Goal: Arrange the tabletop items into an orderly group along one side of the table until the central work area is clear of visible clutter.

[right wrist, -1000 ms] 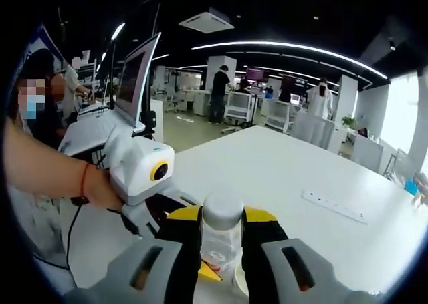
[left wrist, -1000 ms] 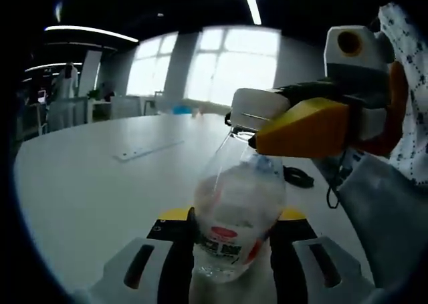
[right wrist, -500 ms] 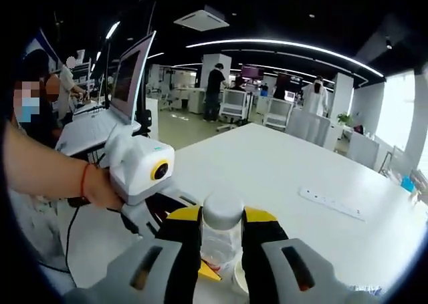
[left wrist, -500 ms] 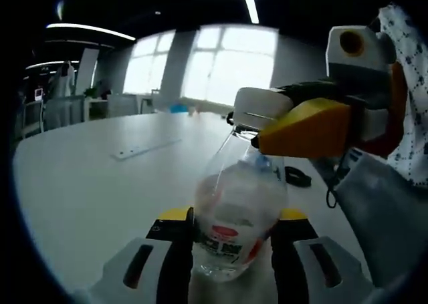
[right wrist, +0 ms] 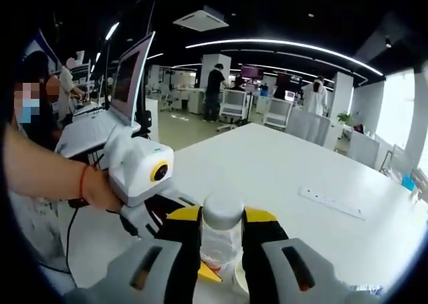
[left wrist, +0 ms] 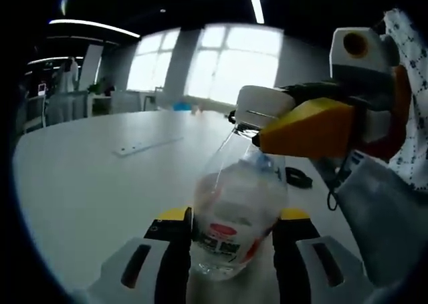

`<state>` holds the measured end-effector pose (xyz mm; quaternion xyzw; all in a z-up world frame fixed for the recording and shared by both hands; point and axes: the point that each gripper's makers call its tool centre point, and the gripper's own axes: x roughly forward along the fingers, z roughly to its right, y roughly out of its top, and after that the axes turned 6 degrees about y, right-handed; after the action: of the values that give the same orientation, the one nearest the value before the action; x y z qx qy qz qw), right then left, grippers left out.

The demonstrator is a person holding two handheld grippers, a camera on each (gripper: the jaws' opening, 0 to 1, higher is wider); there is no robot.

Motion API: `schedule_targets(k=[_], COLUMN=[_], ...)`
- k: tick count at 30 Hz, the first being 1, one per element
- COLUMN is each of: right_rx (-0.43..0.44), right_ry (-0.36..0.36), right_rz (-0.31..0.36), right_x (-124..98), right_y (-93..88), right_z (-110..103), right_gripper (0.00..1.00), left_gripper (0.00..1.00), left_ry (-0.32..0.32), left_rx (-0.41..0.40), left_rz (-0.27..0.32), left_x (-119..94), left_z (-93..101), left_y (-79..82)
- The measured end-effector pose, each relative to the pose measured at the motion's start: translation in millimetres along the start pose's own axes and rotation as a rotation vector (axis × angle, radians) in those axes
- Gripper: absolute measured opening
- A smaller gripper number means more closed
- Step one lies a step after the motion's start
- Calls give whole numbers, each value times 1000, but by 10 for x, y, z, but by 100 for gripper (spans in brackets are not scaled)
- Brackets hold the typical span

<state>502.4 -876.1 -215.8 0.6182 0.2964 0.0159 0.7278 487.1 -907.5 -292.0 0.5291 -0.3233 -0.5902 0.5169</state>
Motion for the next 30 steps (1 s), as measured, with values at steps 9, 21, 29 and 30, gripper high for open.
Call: schedule_targets(k=[9,21,29,30], right_rx=[2,-2,-5,-7], right_ry=[2,5,6,5], right_rz=[1,1,1,1], right_x=[4,0,-3,-3], right_y=[-3,-10,-4,-4], right_z=[5,2,2,3], right_gripper=[20,20,20,20], left_gripper=[51,65,74,75], left_ry=[17,48,84,87], left_rx=[-32,-62,-80,-82], left_rz=[16,46,43,43], left_x=[-5,-27,-63,-70], left_z=[-10,-12,-39,-41], left_y=[-8,41,16,13])
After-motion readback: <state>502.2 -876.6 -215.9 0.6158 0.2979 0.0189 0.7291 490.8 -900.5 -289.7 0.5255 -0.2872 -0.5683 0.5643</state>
